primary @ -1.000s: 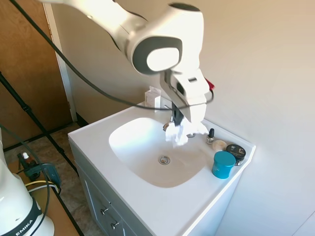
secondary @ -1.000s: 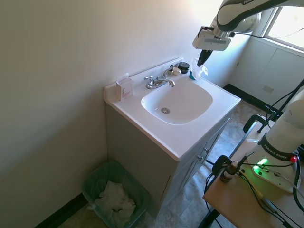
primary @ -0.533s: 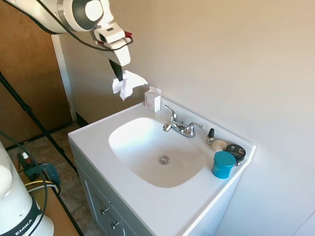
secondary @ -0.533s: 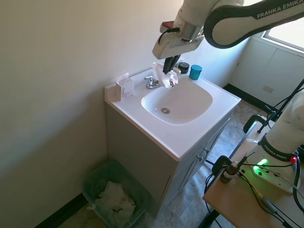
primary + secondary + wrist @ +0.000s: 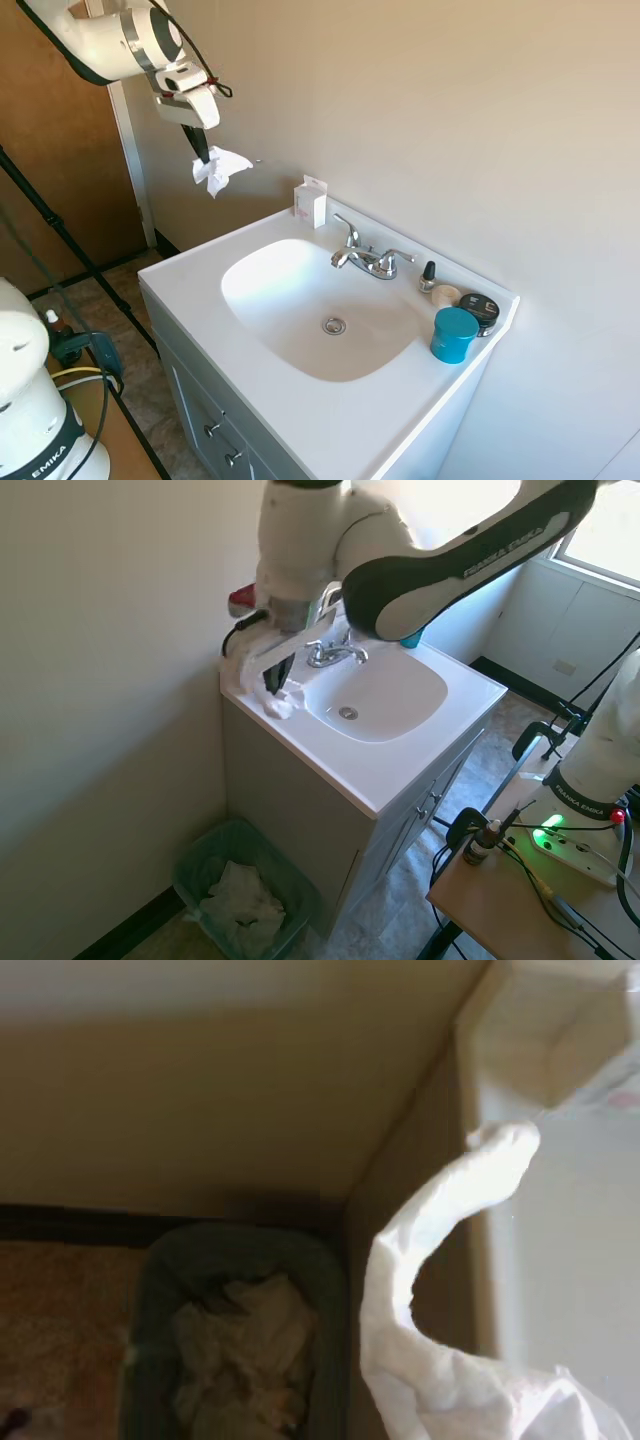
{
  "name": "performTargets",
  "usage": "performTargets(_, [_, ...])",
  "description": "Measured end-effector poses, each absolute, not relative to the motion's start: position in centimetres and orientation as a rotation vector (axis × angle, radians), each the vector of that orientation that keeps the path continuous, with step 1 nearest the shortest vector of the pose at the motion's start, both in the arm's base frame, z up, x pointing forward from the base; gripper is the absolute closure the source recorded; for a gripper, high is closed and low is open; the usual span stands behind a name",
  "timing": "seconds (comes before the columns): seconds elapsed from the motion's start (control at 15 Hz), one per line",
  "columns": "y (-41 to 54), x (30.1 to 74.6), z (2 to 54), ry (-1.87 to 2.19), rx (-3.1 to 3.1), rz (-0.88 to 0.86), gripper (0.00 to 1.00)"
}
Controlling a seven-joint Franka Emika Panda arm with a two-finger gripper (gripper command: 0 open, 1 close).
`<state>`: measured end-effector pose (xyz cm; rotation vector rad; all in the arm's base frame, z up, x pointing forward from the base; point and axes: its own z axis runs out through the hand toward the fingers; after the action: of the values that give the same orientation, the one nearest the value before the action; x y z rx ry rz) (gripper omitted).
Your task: Throw the tissue in the trash bin
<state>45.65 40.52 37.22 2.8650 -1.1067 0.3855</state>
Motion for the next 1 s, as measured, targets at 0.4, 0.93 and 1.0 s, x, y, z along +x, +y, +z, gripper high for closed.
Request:
performTargets(0.4, [44.9,48.3,25.6,-1.043,2.791,0.239,1.0])
performTargets(0.93, [46.0,50.3,15.3,-1.076,2.712,0.089,0.0])
performTargets(1.0, [46.2,50.4,15.0,-1.08,2.706,0.076,0.0])
